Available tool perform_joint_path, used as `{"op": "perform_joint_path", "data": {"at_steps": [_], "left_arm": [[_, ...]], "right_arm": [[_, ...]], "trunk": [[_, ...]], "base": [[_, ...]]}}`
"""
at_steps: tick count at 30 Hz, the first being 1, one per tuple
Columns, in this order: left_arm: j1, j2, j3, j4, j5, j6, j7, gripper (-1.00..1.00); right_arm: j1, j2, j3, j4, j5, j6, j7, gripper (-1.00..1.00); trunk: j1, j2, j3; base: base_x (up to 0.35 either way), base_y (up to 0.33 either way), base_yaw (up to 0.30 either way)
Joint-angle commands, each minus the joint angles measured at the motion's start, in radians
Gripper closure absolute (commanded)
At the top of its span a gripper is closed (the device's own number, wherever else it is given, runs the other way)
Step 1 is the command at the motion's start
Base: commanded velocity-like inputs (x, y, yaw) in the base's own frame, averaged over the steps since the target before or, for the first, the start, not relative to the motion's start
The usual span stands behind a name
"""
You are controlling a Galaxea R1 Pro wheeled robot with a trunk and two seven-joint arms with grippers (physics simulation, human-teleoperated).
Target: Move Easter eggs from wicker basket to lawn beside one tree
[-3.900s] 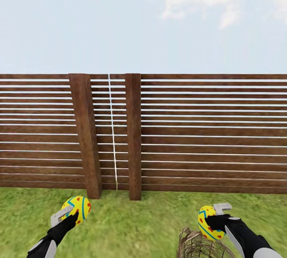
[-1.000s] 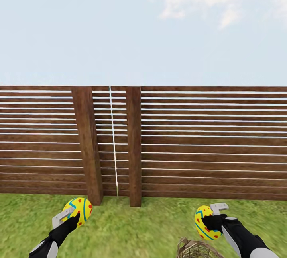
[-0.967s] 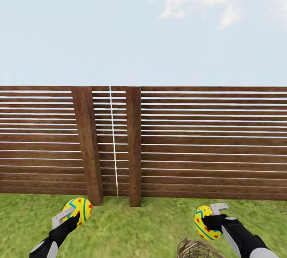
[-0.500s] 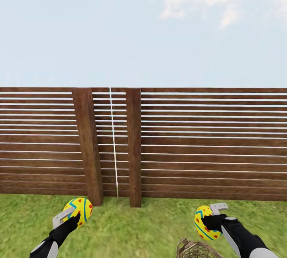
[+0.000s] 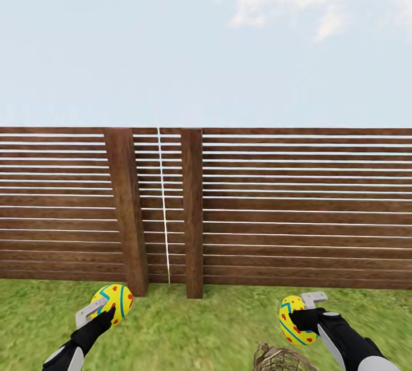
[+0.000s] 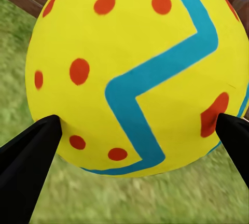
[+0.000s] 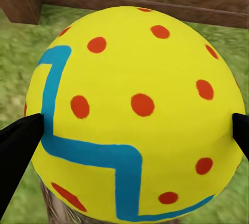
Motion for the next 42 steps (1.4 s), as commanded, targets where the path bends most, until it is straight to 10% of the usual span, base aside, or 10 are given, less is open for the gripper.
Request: {"op": "perform_joint_path", "data": {"at_steps": [1, 30, 42], "left_arm": [[-0.001, -0.001, 0.006, -0.001, 0.001, 0.008, -0.009, 1.00], [0.000, -0.002, 0.006, 0.000, 0.001, 0.008, -0.009, 1.00], [0.000, -0.007, 0.006, 0.051, 0.001, -0.090, -0.009, 1.00]], "right_arm": [[0.000, -0.001, 0.006, -0.002, -0.004, 0.005, 0.000, 1.00], [0.000, 0.008, 0.007, 0.000, -0.004, 0.005, 0.000, 1.00], [0.000, 0.011, 0.007, 0.000, -0.004, 0.005, 0.000, 1.00]], "trunk": [[-0.004, 0.007, 0.003], [-0.115, 0.210, 0.094], [-0.115, 0.210, 0.094]], "base": [[0.000, 0.000, 0.000], [0.000, 0.000, 0.000], [-0.125, 0.000, 0.000]]}}
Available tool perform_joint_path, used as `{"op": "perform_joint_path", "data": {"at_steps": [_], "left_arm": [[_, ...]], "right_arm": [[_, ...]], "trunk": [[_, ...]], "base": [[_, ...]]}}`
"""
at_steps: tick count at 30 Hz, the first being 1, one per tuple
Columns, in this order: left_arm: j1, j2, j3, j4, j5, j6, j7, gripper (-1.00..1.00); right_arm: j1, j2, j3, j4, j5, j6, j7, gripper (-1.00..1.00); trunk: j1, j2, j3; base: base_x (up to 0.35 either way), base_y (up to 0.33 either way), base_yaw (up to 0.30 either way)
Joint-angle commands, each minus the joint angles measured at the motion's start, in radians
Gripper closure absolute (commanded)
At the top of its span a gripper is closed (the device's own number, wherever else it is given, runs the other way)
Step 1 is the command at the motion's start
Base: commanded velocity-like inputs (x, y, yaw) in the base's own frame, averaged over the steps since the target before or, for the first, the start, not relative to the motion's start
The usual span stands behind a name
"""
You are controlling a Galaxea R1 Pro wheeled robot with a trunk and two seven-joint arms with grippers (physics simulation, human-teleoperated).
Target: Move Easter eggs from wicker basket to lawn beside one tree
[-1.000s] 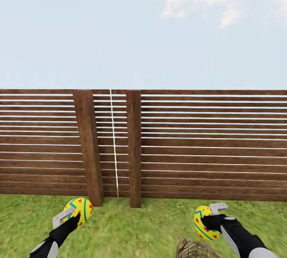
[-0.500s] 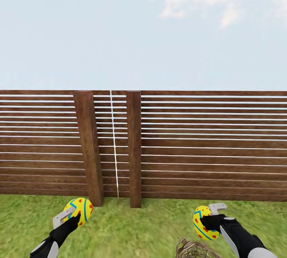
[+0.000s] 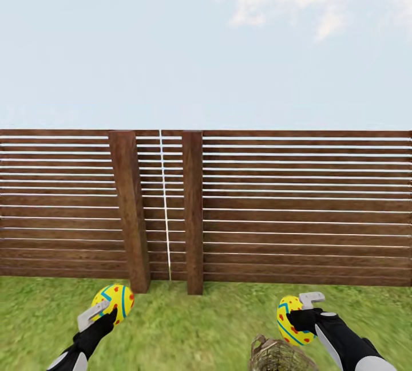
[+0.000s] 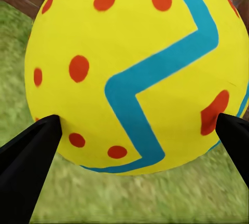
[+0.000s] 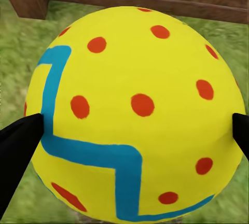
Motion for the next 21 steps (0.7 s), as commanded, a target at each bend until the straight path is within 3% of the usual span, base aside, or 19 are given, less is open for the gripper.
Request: {"op": "perform_joint_path", "data": {"at_steps": [1, 6, 15, 21], "left_arm": [[-0.001, -0.001, 0.006, 0.001, 0.001, -0.001, -0.008, 1.00], [-0.001, 0.000, 0.006, 0.002, 0.001, -0.001, -0.009, 1.00], [-0.001, 0.000, 0.006, 0.002, 0.001, -0.001, -0.008, 1.00], [-0.001, 0.000, 0.006, 0.002, 0.001, -0.001, -0.009, 1.00]], "right_arm": [[0.000, -0.001, 0.006, -0.002, -0.004, 0.005, 0.000, 1.00], [0.000, -0.001, 0.005, -0.002, -0.004, 0.006, 0.000, 1.00], [0.000, -0.001, 0.003, -0.002, -0.004, 0.010, 0.000, 1.00], [0.000, -0.003, 0.003, -0.002, -0.005, 0.005, 0.000, 1.00]], "trunk": [[0.000, -0.001, -0.001], [0.000, -0.001, -0.001], [0.000, -0.001, 0.001], [0.000, -0.001, 0.001]], "base": [[-0.340, 0.000, 0.000], [-0.342, 0.000, -0.023], [-0.342, 0.000, -0.247], [-0.342, 0.021, -0.039]]}}
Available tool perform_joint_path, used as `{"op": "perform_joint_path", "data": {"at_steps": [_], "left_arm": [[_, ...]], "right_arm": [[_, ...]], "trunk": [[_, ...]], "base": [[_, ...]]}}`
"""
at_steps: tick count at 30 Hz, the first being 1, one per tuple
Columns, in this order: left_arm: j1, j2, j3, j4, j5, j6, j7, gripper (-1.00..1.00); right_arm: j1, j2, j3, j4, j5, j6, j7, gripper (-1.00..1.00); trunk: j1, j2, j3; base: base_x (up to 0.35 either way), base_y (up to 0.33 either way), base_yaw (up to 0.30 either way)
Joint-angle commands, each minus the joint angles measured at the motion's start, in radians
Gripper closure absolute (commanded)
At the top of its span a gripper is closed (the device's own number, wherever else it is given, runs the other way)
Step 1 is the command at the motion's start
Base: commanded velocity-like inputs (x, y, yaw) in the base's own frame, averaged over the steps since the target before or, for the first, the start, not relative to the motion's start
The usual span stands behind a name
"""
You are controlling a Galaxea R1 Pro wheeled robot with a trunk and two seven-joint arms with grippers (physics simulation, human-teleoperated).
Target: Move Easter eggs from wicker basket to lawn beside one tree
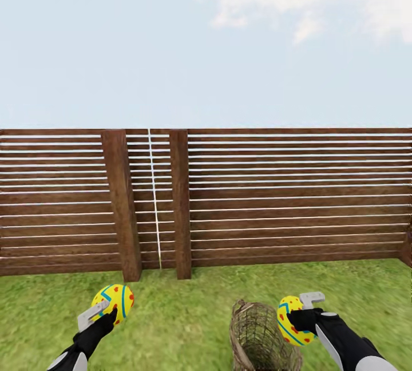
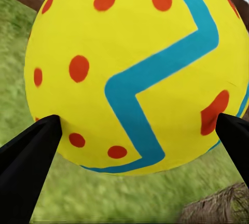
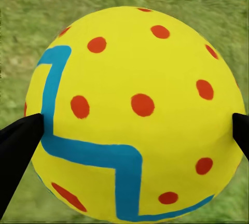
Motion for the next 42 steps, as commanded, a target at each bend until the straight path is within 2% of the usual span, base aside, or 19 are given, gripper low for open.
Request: {"op": "perform_joint_path", "data": {"at_steps": [1, 7, 24, 42], "left_arm": [[-0.001, -0.001, 0.006, 0.001, 0.001, -0.001, -0.009, 1.00], [-0.001, -0.001, 0.007, 0.001, 0.002, -0.008, -0.009, 1.00], [-0.001, -0.002, 0.007, 0.003, 0.001, -0.010, -0.009, 1.00], [-0.001, -0.002, 0.007, 0.003, 0.001, -0.010, -0.009, 1.00]], "right_arm": [[0.000, -0.001, 0.006, -0.002, -0.004, 0.005, 0.000, 1.00], [0.000, -0.001, 0.006, -0.002, -0.004, 0.005, 0.000, 1.00], [0.000, -0.001, 0.005, -0.002, -0.005, 0.000, 0.000, 1.00], [0.000, -0.001, 0.004, -0.002, -0.006, 0.007, 0.000, 1.00]], "trunk": [[0.000, -0.001, -0.001], [0.000, -0.001, -0.001], [0.000, -0.001, -0.001], [0.000, -0.001, -0.008]], "base": [[-0.341, 0.111, -0.001], [-0.281, 0.105, 0.000], [-0.005, 0.002, -0.002], [0.000, 0.000, -0.247]]}}
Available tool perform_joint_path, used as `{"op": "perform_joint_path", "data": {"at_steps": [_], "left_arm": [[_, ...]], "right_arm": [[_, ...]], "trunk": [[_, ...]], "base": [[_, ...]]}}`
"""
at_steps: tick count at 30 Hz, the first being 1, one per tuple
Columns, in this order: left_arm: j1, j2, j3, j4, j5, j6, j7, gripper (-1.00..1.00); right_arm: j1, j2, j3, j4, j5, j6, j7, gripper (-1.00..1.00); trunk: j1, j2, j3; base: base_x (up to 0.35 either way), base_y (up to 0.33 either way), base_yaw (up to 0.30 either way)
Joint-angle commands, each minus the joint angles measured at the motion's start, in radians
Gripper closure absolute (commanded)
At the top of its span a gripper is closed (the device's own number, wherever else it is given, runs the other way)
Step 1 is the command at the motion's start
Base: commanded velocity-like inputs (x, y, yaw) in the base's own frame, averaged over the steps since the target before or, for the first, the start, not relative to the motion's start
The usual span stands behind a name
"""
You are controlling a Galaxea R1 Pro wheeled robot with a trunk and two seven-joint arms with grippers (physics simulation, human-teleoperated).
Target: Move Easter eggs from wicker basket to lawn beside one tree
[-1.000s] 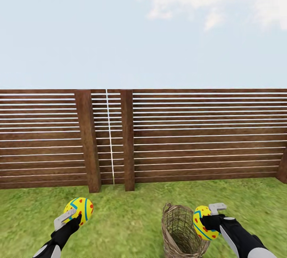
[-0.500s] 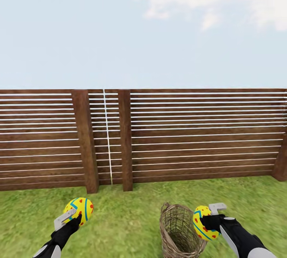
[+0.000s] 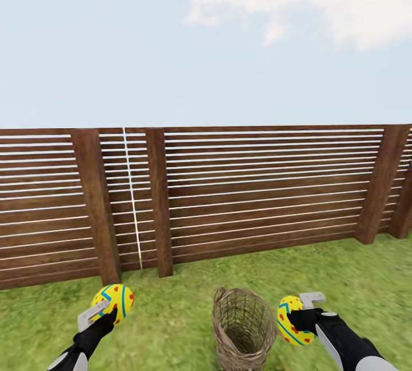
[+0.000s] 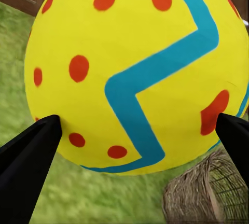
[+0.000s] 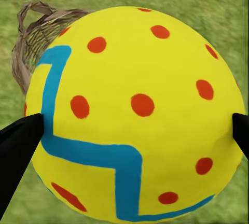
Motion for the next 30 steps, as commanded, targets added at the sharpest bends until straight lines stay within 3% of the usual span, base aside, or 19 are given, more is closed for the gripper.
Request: {"op": "perform_joint_path", "data": {"at_steps": [1, 30], "left_arm": [[-0.001, 0.000, 0.006, 0.001, 0.001, -0.002, -0.008, 1.00], [-0.001, -0.002, 0.006, 0.004, 0.001, -0.002, -0.009, 1.00]], "right_arm": [[0.000, -0.001, 0.007, -0.001, -0.004, 0.005, 0.000, 1.00], [0.000, -0.001, 0.005, -0.001, -0.004, 0.005, 0.000, 1.00]], "trunk": [[0.000, -0.001, -0.001], [0.000, -0.001, -0.014]], "base": [[0.000, 0.000, -0.257], [0.000, 0.000, -0.258]]}}
